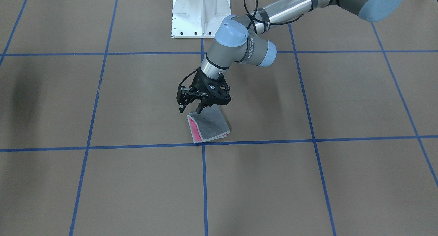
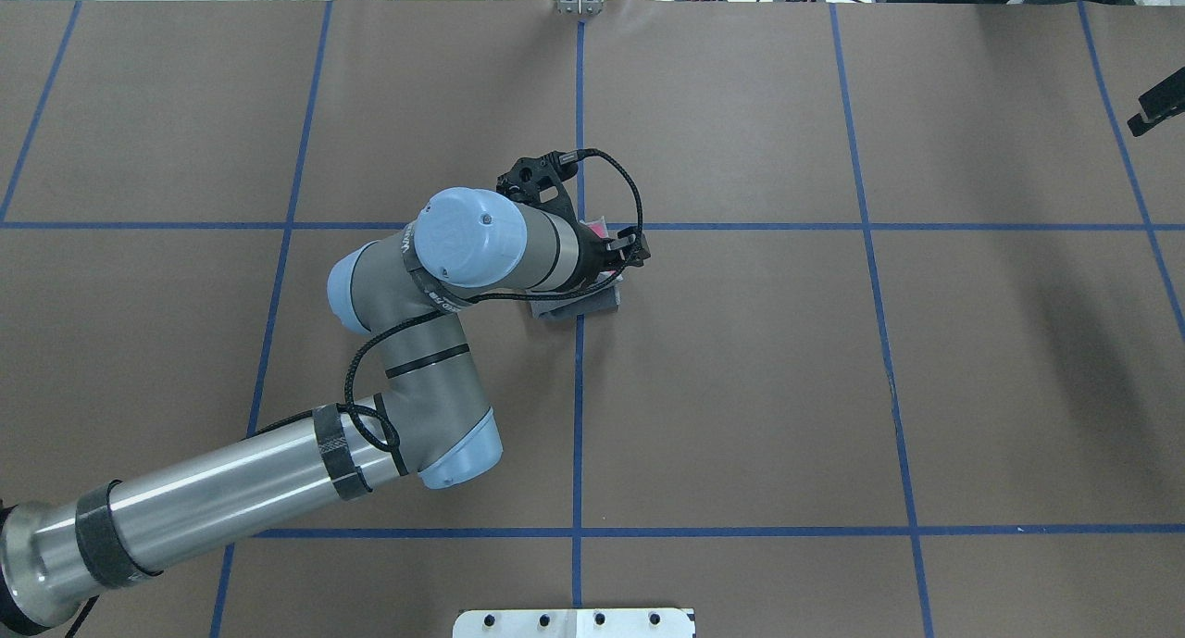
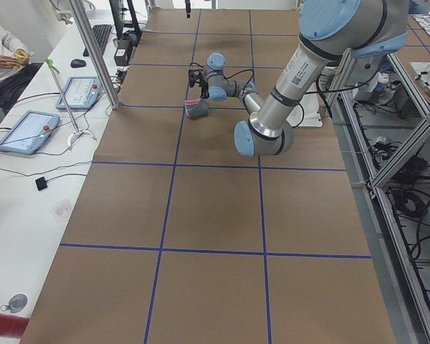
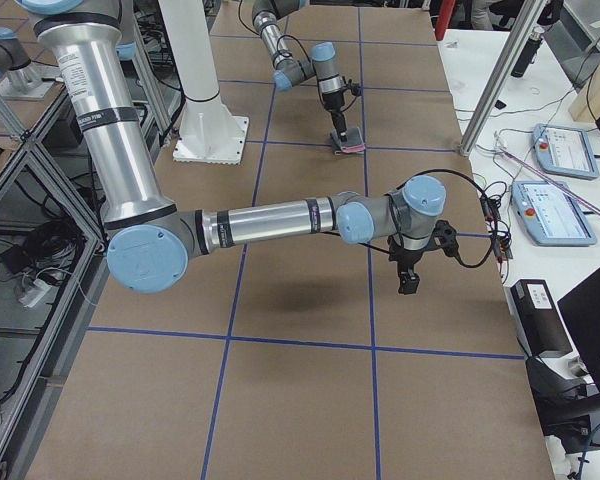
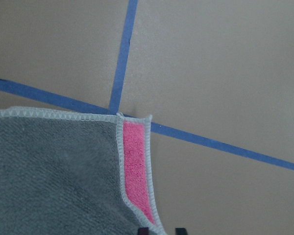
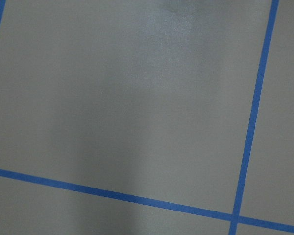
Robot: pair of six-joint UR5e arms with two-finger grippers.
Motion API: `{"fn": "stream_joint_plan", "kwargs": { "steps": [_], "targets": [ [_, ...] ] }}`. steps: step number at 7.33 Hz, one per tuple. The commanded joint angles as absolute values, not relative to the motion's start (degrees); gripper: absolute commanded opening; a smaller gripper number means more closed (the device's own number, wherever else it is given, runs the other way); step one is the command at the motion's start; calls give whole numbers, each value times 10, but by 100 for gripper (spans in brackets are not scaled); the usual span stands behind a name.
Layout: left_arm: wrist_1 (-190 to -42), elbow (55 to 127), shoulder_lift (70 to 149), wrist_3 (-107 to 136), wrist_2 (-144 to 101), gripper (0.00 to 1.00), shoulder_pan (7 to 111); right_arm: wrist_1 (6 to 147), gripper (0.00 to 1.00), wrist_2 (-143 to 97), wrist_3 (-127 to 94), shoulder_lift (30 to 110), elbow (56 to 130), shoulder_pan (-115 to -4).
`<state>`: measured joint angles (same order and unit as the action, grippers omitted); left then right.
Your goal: Fold towel twice with both arms
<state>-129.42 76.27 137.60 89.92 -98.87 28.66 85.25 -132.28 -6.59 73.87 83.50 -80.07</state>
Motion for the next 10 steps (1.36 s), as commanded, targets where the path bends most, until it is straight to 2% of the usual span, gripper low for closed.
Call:
{"fn": "stream_joint_plan", "kwargs": {
  "steps": [1,2,3,5,8,10],
  "targets": [
    [-1293,762,1393,902,-990,100,288,853,100,-1323,-66,738,835,-801],
    [-1288,765,1393,902,-992,100,293,852,100,-1322,-66,739,835,-801],
    [-1222,779,1392,895,-997,100,303,852,100,-1322,-65,746,833,-801],
    [-1077,859,1376,776,-1043,100,340,851,100,-1321,-63,752,837,-802],
    [-798,1013,1305,520,-1101,100,445,853,100,-1323,-48,786,841,-856],
    [-773,1042,1219,334,-1192,100,564,882,100,-1325,-2,821,869,-899]
  ]
}}
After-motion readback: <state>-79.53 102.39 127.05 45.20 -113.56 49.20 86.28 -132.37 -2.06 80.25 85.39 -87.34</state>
